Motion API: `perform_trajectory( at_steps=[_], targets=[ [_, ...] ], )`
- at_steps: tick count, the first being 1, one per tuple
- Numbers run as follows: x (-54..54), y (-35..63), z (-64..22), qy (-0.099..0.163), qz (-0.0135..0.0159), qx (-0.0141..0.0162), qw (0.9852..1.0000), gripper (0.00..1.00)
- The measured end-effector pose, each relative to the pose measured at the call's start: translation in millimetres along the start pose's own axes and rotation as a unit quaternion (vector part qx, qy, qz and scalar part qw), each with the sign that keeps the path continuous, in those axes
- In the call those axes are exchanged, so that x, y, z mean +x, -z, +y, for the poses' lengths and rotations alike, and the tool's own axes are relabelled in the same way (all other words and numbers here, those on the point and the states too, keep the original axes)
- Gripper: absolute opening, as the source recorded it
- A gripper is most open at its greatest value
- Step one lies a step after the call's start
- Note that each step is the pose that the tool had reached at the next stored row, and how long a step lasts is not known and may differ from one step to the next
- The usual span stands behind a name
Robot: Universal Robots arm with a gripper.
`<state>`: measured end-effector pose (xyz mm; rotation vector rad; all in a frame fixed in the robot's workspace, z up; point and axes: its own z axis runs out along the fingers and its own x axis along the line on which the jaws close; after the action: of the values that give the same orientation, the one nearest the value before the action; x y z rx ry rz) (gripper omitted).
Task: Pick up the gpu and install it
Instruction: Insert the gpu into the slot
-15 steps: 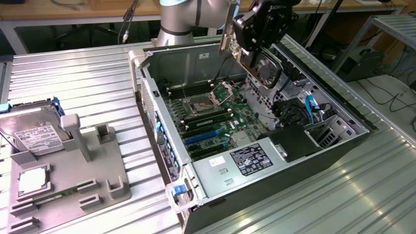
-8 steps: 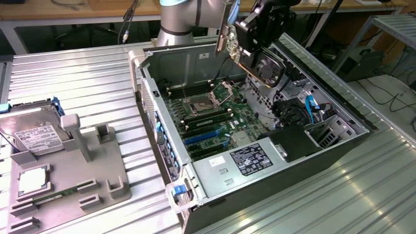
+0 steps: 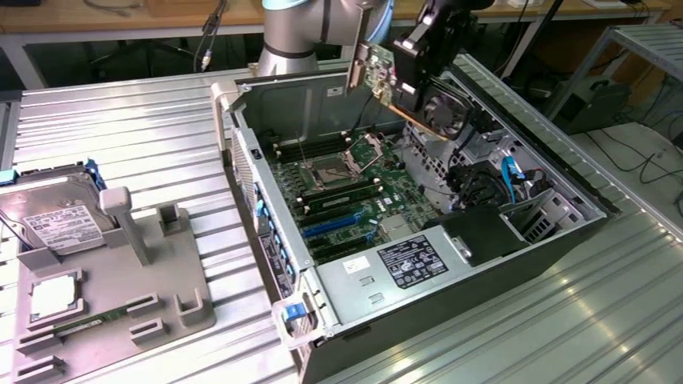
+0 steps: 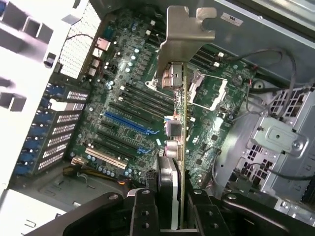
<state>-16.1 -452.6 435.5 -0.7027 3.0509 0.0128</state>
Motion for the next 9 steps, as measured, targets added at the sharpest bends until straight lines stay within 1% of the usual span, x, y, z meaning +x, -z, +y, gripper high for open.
perform_trajectory(
  at_steps=[3,5,7,9],
  targets=[
    [0.0,0.0,0.0,0.031,0.0002,-0.0003,0.9995,0.29],
    [0.0,-0.1,0.0,0.051,0.0003,-0.0006,0.9987,0.29],
    [0.0,-0.1,0.0,0.074,0.0005,-0.0009,0.9973,0.29],
    [0.0,-0.2,0.0,0.099,0.0006,-0.0012,0.9951,0.29]
  ],
)
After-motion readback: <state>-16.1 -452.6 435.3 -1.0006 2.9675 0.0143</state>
